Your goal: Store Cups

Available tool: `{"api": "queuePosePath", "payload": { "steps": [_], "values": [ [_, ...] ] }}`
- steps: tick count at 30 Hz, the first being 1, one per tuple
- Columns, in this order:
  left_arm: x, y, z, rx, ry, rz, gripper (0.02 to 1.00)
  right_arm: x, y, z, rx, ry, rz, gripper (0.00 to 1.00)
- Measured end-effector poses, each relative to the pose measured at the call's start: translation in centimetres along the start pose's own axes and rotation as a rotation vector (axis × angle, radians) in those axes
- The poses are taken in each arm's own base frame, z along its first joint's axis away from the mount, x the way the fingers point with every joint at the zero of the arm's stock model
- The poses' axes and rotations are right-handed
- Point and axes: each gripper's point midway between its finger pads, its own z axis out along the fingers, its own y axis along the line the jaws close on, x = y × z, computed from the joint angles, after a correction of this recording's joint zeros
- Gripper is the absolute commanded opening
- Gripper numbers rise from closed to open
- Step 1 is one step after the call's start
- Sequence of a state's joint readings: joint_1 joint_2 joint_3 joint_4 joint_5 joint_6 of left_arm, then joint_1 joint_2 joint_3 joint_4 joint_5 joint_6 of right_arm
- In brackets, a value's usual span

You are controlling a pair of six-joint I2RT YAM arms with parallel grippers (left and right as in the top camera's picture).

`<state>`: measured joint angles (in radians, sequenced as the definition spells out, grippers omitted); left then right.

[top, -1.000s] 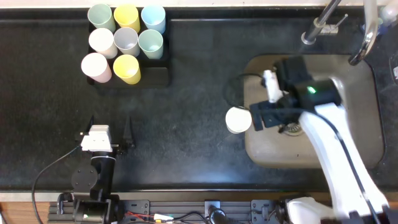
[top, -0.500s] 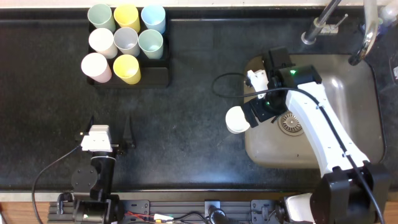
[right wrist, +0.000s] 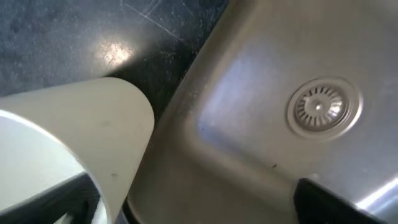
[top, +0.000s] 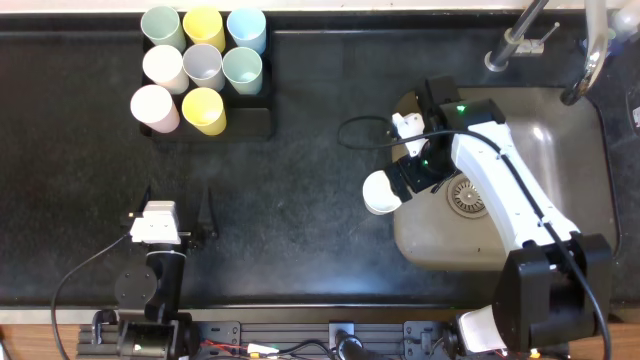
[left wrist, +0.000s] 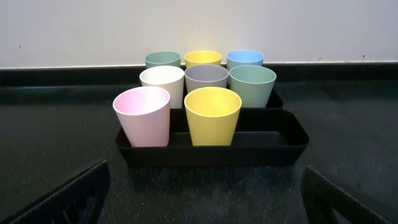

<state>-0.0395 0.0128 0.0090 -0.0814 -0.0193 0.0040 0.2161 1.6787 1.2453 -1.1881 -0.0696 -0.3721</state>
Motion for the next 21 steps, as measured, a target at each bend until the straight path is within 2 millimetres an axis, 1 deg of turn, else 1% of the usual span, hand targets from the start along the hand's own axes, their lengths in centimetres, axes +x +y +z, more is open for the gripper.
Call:
{"api": "queuePosePath", "payload": {
  "steps": [6,11,13,15,17,19,20,21],
  "values": [
    [0.0,0.0,0.0,0.000,0.000,0.000,0.998,-0.1,0.2,-0.1,-0.007,-0.005,0.002,0.042],
    [0.0,0.0,0.0,0.000,0.000,0.000,0.998,-1.1,1.9,-1.0,-0.033,-0.024,-0.022,0.042],
    [0.0,0.0,0.0,0.000,0.000,0.000,0.998,-1.6,2.6,-1.8,-0.029,-0.031,-0.031,0.045],
    [0.0,0.0,0.0,0.000,0.000,0.000,0.998,-3.0,3.1,-3.7,-0.018,-0.069,-0.040,0.042],
    [0.0,0.0,0.0,0.000,0.000,0.000,0.998,-5.5,3.9,-6.9,0.002,-0.162,-0.056,0.045],
    [0.0,0.0,0.0,0.000,0.000,0.000,0.998,-8.8,4.8,-11.2,0.020,-0.308,-0.074,0.042],
    [0.0,0.0,0.0,0.000,0.000,0.000,0.998,-10.3,5.4,-13.7,0.026,-0.391,-0.089,0.042],
    [0.0,0.0,0.0,0.000,0.000,0.000,0.998,-11.5,6.1,-15.9,0.026,-0.461,-0.099,0.045]
  ]
}}
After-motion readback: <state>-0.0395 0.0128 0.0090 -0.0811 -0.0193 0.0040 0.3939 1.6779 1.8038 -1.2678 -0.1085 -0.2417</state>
